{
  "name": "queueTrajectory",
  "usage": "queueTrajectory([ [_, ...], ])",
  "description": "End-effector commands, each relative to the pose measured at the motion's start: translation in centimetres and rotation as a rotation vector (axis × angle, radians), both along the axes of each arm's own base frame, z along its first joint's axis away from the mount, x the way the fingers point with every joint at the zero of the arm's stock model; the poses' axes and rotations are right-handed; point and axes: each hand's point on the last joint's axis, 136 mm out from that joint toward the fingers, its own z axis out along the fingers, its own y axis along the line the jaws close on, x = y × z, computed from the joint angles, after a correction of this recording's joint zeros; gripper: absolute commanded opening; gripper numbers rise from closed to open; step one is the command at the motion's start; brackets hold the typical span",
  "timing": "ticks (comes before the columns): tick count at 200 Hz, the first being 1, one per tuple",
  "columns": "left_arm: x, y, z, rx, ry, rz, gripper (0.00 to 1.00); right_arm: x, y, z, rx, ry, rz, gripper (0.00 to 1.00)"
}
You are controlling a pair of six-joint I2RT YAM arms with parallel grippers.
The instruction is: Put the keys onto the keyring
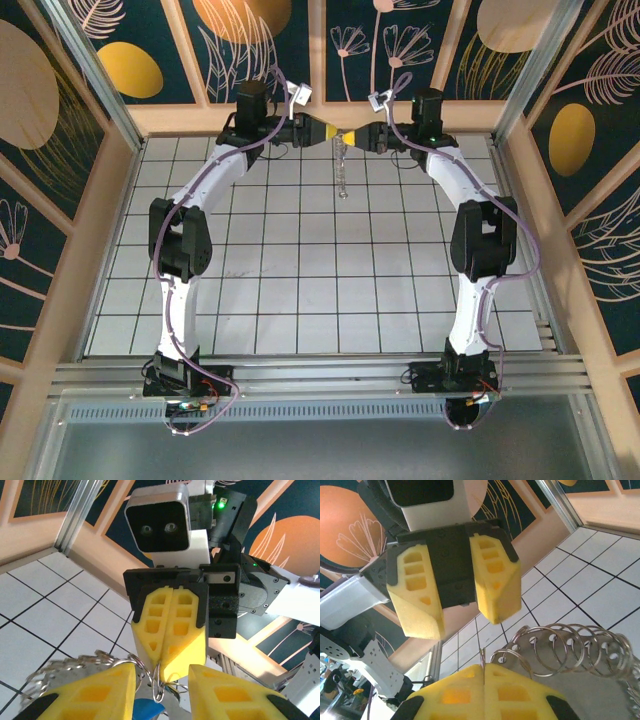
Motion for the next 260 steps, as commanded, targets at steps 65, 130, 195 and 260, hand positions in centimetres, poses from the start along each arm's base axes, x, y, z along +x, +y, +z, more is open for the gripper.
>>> queueTrajectory([
  [65,-0.8,0.4,-0.4,-0.028,0.006,-0.038,0.37,-0.1,1.1,1.2,0.014,-0.056,0.040,0.00],
  [130,-1.0,0.5,0.6,-0.039,-0.029,-0.016,0.42,0.1,1.3,0.7,0.011,-0.047,0.038,0.00],
  [195,-1.1,0.4,1.0,-0.058,-0.023,-0.023,0.34,0.1,1.3,0.9,0.014,-0.051,0.039,0.00],
  [260,-2.0,-0.6,1.3,-0.068,-0.028,-0.059,0.27,0.2,1.4,1.0,0.014,-0.055,0.035,0.00],
])
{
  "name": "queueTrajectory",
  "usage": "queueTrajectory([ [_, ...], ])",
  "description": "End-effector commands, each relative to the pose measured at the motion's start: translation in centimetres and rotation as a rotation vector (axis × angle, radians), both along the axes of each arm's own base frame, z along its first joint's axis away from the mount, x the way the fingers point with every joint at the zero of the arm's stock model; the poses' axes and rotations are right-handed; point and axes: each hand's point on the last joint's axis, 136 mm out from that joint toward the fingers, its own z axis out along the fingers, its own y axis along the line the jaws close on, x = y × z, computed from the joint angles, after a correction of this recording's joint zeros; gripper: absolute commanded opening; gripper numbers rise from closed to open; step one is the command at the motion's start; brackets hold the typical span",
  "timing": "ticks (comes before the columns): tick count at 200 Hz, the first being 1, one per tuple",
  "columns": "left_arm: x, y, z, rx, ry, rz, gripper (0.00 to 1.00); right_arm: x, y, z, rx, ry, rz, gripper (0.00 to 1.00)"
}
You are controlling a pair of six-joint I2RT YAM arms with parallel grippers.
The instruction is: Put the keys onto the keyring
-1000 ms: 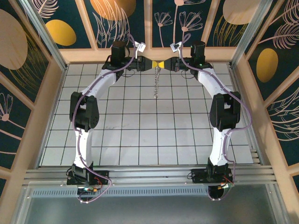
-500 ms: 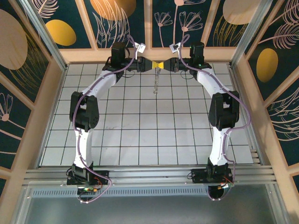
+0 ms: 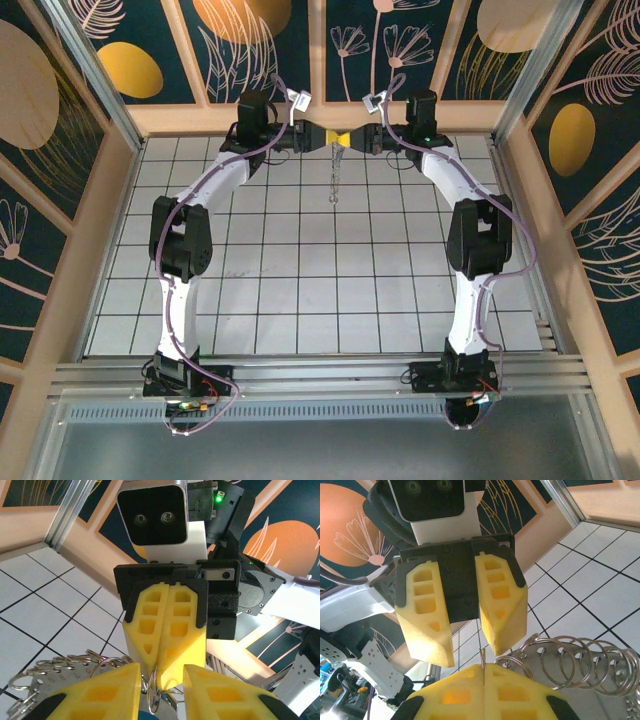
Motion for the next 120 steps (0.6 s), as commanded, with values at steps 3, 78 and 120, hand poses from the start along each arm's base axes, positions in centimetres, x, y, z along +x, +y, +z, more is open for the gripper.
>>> queueTrajectory([
  [3,-1.66,-0.23,2.70,-0.030,-0.069,-0.038,0.27,-0.09,0.48,1.82,0.021,-0.072,0.026,0.00],
  [78,-2.06,-0.26,2.47,-0.026,-0.074,-0.039,0.17,-0.02,0.39,1.66,0.019,-0.069,0.020,0.00],
  [120,-2.07,-0.28,2.69,-0.031,-0.082,-0.033,0.08,-0.08,0.45,1.59,0.019,-0.066,0.023,0.00],
])
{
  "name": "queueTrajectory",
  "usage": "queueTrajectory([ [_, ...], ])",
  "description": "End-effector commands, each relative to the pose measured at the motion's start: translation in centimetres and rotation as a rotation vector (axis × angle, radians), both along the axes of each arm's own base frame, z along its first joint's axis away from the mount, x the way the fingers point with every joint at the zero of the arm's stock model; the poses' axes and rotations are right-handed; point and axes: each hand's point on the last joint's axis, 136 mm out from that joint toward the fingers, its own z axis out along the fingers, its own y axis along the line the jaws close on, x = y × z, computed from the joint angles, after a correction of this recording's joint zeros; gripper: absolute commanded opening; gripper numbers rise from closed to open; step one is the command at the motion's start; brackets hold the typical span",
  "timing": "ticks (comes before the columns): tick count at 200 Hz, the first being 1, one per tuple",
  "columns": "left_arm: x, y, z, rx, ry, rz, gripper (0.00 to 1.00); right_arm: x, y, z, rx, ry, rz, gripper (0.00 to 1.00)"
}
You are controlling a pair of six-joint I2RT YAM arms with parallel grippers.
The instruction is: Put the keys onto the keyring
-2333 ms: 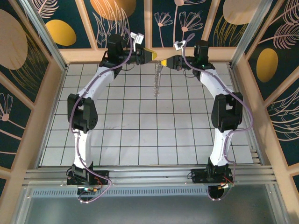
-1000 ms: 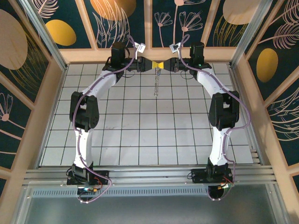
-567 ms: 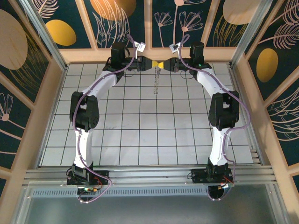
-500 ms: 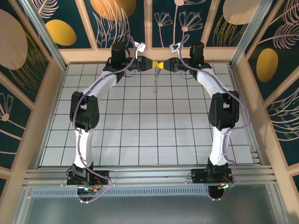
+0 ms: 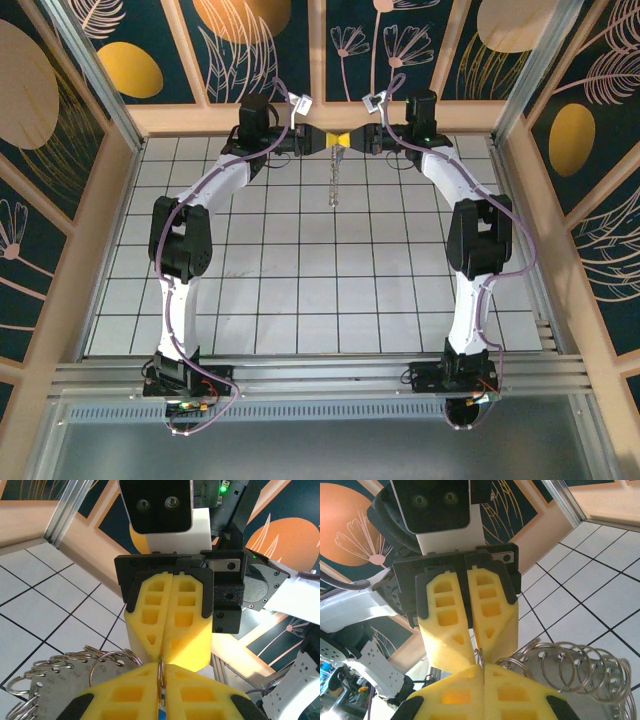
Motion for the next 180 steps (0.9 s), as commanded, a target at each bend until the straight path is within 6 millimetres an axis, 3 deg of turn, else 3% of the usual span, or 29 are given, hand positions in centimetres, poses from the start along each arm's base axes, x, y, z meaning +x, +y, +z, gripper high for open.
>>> queueTrajectory([
  [1,-1.6,0.0,3.4,-0.035,-0.089,-0.030,0.08,-0.1,0.4,1.6,0.018,-0.066,0.022,0.00],
  [28,-1.7,-0.2,3.6,-0.043,-0.093,-0.030,0.00,-0.2,0.4,1.5,0.019,-0.066,0.025,0.00],
  [75,-2.0,-0.5,4.0,-0.062,-0.102,-0.016,0.00,-0.8,0.3,2.1,0.017,-0.078,0.017,0.00],
  [122,-2.1,-0.1,5.6,-0.123,-0.125,0.028,0.00,-1.2,-1.5,3.4,0.032,-0.113,-0.063,0.22],
  [180,-3.0,0.3,7.1,-0.168,-0.145,0.022,0.00,-2.3,-5.0,5.0,0.120,-0.148,-0.244,0.30],
])
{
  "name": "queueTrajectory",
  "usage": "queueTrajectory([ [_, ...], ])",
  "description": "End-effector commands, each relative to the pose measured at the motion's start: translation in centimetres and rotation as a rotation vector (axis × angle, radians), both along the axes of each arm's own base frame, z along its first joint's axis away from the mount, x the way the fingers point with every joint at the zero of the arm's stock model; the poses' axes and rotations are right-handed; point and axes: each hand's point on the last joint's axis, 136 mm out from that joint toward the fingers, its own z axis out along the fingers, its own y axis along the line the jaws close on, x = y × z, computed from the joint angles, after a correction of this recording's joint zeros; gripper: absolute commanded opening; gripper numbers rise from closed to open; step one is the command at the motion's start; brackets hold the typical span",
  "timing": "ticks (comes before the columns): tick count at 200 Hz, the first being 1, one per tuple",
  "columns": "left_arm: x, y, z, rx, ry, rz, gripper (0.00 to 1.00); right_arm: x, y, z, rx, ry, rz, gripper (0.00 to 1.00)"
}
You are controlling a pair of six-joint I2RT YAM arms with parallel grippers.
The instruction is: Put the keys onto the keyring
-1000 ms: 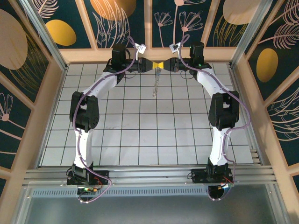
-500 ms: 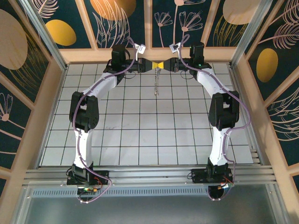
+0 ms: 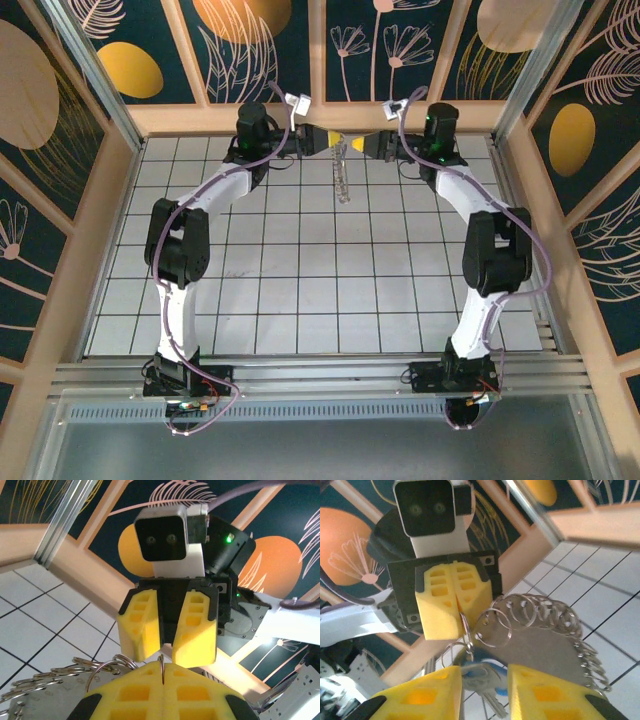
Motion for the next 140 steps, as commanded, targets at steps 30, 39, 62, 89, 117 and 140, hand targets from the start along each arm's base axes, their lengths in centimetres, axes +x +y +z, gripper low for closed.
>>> queueTrajectory([
  [30,-2.4,0.7,5.9,-0.095,-0.137,-0.019,0.00,-0.9,-1.9,3.1,0.096,-0.120,-0.176,0.33],
  [39,-2.6,0.8,6.1,-0.098,-0.142,-0.021,0.00,-1.0,-1.9,2.7,0.104,-0.116,-0.184,0.35],
  [62,-3.0,0.7,6.4,-0.100,-0.146,-0.033,0.00,-1.4,-0.9,2.0,0.113,-0.109,-0.169,0.40],
  [89,-3.5,0.6,6.6,-0.100,-0.154,-0.045,0.00,-2.3,0.7,2.1,0.111,-0.132,-0.129,0.42],
  [117,-3.9,0.5,6.7,-0.099,-0.155,-0.057,0.00,-3.2,2.0,2.6,0.112,-0.158,-0.087,0.42],
  [140,-4.2,0.3,6.8,-0.100,-0.159,-0.069,0.00,-3.3,2.9,2.8,0.103,-0.166,-0.070,0.42],
])
